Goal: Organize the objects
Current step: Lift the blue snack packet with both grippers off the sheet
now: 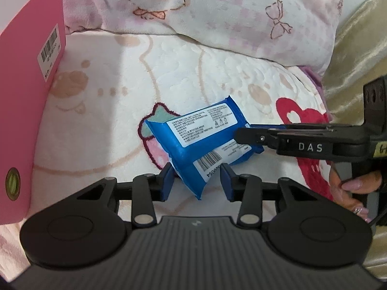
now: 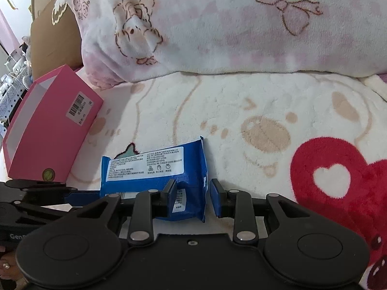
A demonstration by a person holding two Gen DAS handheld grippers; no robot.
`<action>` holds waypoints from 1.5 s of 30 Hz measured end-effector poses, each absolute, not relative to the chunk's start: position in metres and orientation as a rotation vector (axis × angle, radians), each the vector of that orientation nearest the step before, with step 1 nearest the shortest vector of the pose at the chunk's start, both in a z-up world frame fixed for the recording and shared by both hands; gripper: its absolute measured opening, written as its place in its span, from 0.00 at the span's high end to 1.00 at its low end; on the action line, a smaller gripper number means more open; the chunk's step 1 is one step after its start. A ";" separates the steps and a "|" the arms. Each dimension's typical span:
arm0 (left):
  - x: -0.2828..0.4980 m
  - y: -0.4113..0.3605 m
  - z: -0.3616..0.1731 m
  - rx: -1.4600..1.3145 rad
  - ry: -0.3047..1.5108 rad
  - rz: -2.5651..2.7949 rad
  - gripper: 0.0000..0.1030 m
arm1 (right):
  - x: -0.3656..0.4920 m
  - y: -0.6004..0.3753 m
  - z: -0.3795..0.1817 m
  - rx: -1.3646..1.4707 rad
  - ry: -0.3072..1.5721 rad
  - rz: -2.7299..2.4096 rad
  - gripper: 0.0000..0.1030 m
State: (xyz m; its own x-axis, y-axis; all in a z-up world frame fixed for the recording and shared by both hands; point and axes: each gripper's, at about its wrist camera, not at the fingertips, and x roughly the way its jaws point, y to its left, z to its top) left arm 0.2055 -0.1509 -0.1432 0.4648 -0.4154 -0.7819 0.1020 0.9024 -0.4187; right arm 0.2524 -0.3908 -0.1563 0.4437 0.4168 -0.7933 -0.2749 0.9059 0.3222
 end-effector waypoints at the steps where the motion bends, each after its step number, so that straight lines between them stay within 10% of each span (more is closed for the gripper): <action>1: 0.206 -0.150 -0.143 -0.340 1.050 -0.326 0.61 | 0.250 -0.390 -0.158 0.152 1.019 0.429 0.67; 17: 0.212 -0.143 -0.147 -0.336 1.004 -0.291 0.42 | 0.252 -0.378 -0.153 0.048 0.958 0.431 0.64; 23: 0.205 -0.153 -0.152 -0.305 0.918 -0.274 0.63 | 0.247 -0.390 -0.160 0.176 0.970 0.453 0.64; 45: 0.184 -0.144 -0.129 -0.311 1.023 -0.294 0.67 | 0.189 -0.359 -0.140 0.133 0.945 0.407 0.60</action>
